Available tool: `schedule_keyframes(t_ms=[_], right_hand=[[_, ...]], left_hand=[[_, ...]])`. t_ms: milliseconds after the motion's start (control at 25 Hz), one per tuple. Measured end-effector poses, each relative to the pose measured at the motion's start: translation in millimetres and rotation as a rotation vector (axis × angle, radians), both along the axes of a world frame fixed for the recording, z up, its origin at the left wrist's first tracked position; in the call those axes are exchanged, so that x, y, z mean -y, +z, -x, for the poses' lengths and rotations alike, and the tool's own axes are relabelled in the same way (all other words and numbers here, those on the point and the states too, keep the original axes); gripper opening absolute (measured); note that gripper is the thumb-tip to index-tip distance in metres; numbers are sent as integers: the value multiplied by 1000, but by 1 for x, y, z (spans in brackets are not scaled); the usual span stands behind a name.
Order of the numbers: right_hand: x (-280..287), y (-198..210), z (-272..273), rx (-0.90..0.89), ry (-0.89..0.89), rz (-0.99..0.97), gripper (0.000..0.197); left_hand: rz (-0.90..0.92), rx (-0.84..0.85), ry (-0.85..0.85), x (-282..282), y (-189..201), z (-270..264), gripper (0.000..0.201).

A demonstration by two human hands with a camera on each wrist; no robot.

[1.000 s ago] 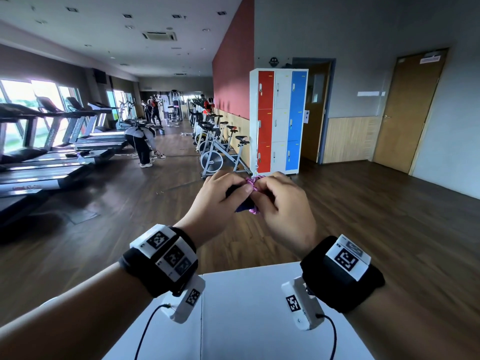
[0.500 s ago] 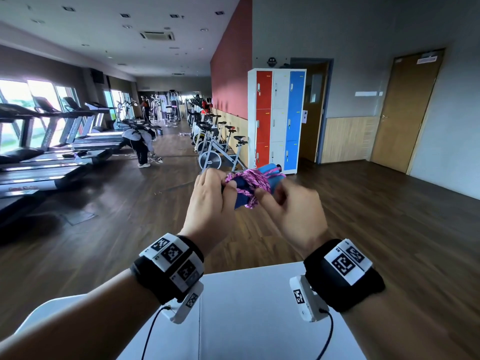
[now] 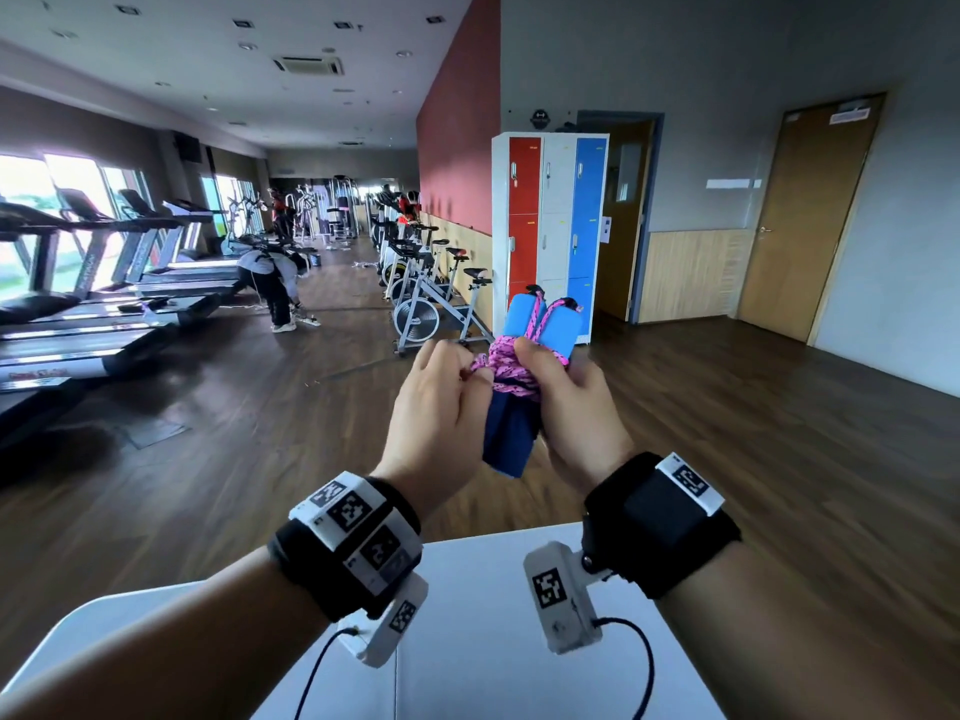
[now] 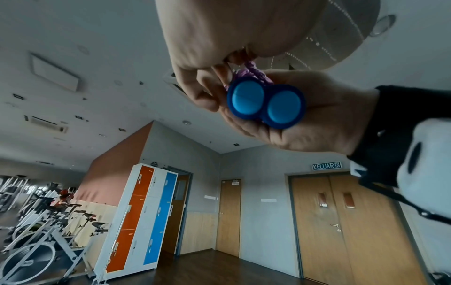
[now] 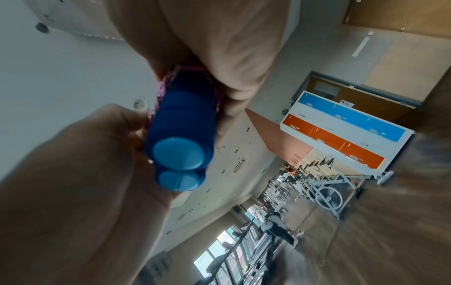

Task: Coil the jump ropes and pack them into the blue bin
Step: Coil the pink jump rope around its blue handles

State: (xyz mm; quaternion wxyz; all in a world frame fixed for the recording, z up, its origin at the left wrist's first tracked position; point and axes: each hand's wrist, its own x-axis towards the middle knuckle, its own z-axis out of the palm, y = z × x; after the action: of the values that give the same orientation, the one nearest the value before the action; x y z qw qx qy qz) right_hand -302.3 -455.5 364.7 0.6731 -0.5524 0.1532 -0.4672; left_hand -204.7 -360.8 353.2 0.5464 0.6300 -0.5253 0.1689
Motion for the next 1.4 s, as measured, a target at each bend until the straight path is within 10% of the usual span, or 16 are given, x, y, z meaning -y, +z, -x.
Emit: schedule_keyframes(t_ms=[320,480,760,1400], right_hand=[[4,-8,4,-34,63,31,30],[7,-9,5,-145,-41,33,66],[3,-3,-14,-199,-249,300,61],[-7,-29,-23,-329,-368,489,35]], left_hand=[[-77,-342,-52,1,4,-3,21],[-124,-489,-171,1,-6,2,17],[-93,-764,-140,26,-1,8,74],[6,-656,-23,25,-25,17,45]])
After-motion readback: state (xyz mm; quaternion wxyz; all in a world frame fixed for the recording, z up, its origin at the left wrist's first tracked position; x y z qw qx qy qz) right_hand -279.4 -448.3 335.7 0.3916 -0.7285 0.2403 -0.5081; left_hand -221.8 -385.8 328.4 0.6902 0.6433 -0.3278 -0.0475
